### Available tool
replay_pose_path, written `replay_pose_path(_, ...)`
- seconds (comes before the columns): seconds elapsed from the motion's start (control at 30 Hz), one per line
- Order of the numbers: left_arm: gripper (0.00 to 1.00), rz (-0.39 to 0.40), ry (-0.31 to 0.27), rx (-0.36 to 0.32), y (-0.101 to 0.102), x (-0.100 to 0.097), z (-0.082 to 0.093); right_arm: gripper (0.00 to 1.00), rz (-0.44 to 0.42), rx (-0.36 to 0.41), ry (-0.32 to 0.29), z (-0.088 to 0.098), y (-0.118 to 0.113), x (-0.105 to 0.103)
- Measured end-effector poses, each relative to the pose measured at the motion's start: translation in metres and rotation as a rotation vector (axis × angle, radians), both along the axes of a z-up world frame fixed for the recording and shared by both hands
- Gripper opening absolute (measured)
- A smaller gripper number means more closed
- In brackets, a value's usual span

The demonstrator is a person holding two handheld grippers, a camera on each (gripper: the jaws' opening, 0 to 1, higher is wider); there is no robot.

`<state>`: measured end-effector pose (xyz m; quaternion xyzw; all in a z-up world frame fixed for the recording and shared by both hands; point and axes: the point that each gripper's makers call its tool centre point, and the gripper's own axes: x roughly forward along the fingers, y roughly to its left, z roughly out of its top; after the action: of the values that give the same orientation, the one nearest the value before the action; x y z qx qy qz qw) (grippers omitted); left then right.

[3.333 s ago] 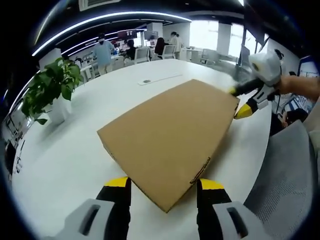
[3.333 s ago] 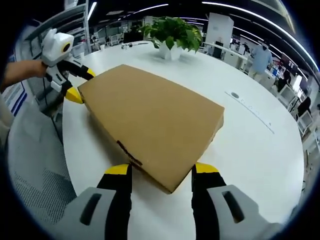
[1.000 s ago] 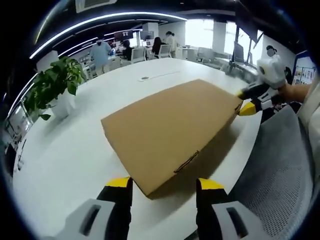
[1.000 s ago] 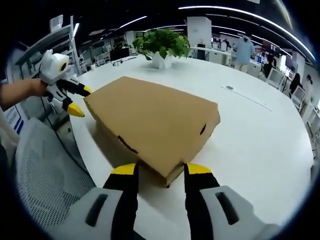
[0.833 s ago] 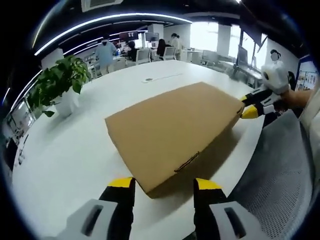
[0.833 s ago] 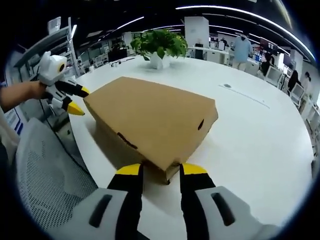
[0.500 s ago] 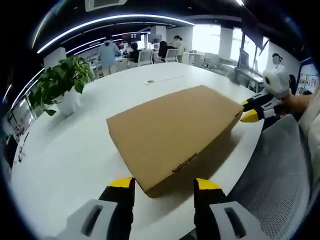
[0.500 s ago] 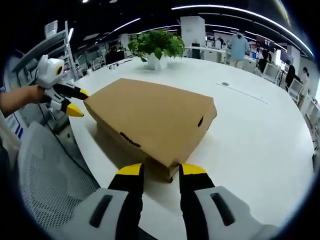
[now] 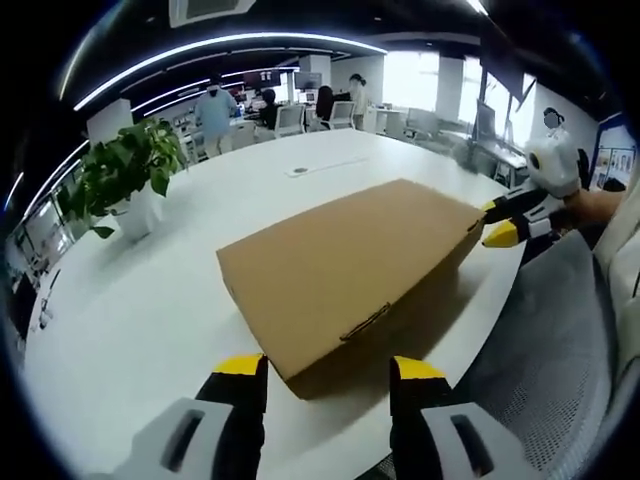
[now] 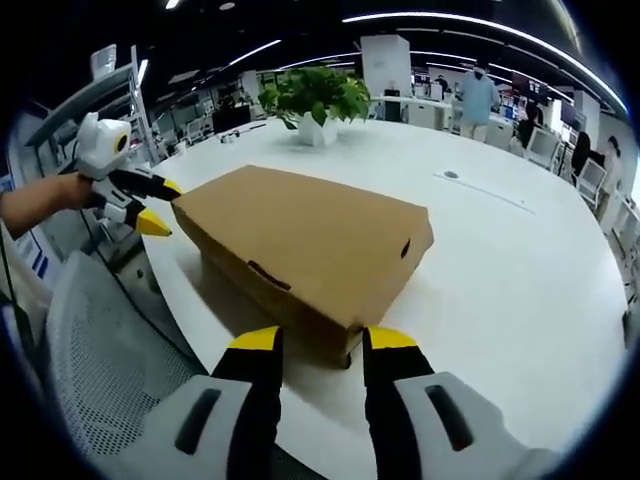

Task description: Operate the shoe box by opening the lid, removing the specified soft item, and placing it in the target area until the item is outside and the box remains undamaged.

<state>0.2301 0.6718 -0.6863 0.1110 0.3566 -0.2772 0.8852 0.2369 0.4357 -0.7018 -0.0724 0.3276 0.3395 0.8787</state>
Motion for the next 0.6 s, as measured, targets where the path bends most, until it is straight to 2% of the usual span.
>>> replay_pose_path(0.3,0.50,-0.006,-0.032,0.006,0.000,0.002,0.016,0.31,0.010,0.009,-0.008,0.017,0.001,-0.001)
replay_pose_path(0.6,0.50,-0.005,-0.089,0.000,0.000,0.010,0.039,0.30,0.029,0.001,-0.067,0.045,0.001,0.004)
